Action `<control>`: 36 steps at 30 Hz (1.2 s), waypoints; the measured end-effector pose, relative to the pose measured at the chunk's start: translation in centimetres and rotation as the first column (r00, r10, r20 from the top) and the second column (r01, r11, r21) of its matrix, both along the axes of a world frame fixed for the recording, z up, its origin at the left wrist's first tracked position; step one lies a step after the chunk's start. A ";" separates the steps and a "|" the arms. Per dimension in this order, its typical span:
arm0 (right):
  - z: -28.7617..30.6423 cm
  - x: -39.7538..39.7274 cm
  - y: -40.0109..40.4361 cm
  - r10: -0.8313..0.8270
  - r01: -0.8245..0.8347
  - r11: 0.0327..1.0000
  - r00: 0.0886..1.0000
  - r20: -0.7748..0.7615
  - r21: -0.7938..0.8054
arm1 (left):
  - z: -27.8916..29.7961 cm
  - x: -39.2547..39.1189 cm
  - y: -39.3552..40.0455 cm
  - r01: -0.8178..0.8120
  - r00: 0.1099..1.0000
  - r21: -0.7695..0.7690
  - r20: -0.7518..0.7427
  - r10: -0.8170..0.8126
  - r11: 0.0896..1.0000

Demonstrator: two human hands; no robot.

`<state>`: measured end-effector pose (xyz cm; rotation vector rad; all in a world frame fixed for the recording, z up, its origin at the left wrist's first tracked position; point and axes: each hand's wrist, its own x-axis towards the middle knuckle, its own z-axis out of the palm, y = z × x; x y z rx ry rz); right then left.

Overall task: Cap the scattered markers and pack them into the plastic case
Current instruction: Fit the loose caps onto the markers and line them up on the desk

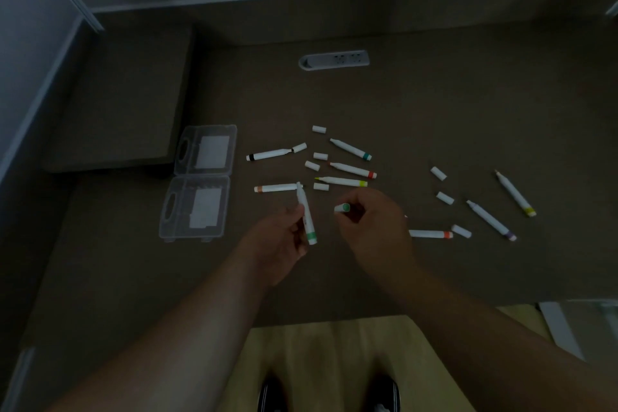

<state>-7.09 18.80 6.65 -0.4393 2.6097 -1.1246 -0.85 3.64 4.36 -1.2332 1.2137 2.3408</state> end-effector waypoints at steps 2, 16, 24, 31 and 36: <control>-0.3 0.4 0.1 0.022 -0.022 1.000 1.000 0.003 0.020 | 0.1 -0.2 0.0 0.006 1.000 0.000 -0.008 -0.006 1.000; 0.1 0.7 0.4 0.038 -0.039 0.999 0.999 0.037 0.030 | 0.6 -0.3 0.5 0.199 0.979 -0.322 0.016 -0.205 0.926; 2.4 -1.5 0.3 -0.101 0.181 0.959 0.936 0.337 -0.216 | -0.2 0.6 1.2 0.281 0.944 -0.550 0.011 -0.330 0.786; 2.2 -1.6 0.1 -0.084 0.173 0.960 0.928 0.362 -0.221 | -0.5 0.8 1.1 0.289 0.934 -0.536 -0.022 -0.356 0.793; 1.8 -1.6 -0.2 -0.077 0.157 0.967 0.931 0.358 -0.202 | -0.2 0.7 1.1 0.274 0.929 -0.578 -0.048 -0.367 0.769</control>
